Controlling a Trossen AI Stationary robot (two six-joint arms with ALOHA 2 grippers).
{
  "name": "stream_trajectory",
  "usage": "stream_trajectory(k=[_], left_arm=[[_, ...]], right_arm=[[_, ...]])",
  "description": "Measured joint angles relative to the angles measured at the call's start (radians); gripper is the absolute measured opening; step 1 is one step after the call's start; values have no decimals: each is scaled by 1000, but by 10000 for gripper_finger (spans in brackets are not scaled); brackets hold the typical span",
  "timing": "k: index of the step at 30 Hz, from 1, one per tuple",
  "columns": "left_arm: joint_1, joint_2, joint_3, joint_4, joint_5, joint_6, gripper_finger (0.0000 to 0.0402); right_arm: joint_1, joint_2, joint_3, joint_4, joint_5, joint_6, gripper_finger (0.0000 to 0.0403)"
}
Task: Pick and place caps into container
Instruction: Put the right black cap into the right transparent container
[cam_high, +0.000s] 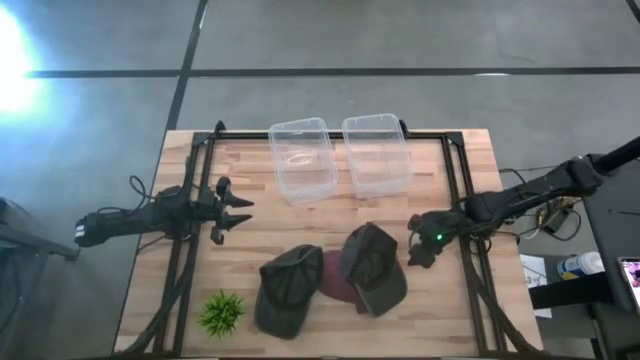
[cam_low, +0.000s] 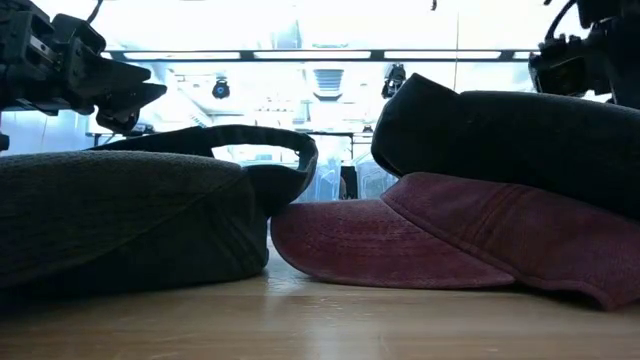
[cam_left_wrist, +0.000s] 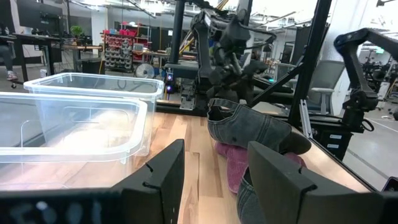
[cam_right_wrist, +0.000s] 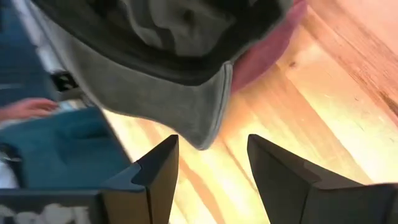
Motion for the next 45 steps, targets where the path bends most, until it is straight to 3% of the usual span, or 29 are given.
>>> stream_trajectory(k=[8, 14, 19, 23, 26, 32, 40, 45], left_arm=[[0, 0, 0, 0, 0, 0, 169], [0, 0, 0, 0, 0, 0, 169], [0, 0, 0, 0, 0, 0, 169], [0, 0, 0, 0, 0, 0, 169], [0, 0, 0, 0, 0, 0, 169], [0, 0, 0, 0, 0, 0, 169], [0, 4, 0, 0, 0, 0, 169], [0, 4, 0, 0, 0, 0, 169]], right_arm=[[28, 229, 13, 146, -48, -87, 221], [28, 331, 16, 189, -11, -154, 232], [28, 387, 14, 281, 10, -177, 229], [28, 414, 14, 343, -3, -189, 205], [28, 411, 14, 335, -3, -196, 158], [28, 348, 29, 276, 1, -196, 25], [17, 172, 193, -28, 49, -242, 16], [-49, 54, 332, -79, 117, -288, 15]])
